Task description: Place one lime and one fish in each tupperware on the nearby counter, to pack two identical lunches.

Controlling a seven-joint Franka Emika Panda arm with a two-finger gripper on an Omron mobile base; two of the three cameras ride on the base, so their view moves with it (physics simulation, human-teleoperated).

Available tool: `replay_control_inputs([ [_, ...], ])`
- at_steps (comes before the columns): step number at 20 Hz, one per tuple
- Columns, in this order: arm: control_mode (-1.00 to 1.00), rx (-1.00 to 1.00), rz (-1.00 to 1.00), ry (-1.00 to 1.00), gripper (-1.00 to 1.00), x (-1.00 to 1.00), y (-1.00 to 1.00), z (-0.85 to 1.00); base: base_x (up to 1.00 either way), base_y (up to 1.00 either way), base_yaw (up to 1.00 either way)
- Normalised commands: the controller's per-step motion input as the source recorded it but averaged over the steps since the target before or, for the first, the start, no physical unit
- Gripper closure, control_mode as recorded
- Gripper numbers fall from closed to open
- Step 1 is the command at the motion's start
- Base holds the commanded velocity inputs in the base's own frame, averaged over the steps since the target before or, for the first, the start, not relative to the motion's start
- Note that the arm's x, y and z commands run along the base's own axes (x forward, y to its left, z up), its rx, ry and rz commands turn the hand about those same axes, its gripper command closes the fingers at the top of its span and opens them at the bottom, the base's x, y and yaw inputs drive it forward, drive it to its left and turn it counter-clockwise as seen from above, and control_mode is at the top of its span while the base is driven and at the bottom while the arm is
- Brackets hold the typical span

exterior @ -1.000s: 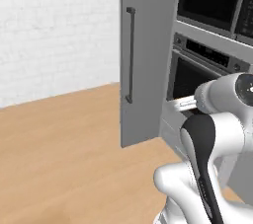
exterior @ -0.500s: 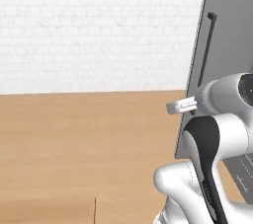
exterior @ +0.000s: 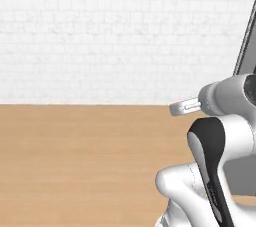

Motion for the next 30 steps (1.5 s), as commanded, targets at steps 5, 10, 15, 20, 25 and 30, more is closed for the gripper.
replay_control_inputs([
  [5,1.0,0.0,0.0,0.0,-1.0,0.0,0.0,0.0,1.0,0.73,0.11],
  [10,1.0,0.0,0.0,0.0,-1.0,0.0,0.0,0.0,1.0,0.88,-0.01],
  [15,1.0,0.0,0.0,0.0,-1.0,0.0,0.0,0.0,1.0,0.6,-0.12],
  [20,1.0,0.0,0.0,0.0,-1.0,0.0,0.0,0.0,1.0,0.47,0.0],
  [25,1.0,0.0,0.0,0.0,-1.0,0.0,0.0,0.0,1.0,0.57,0.12],
  [30,1.0,0.0,0.0,0.0,-1.0,0.0,0.0,0.0,1.0,0.55,-0.07],
])
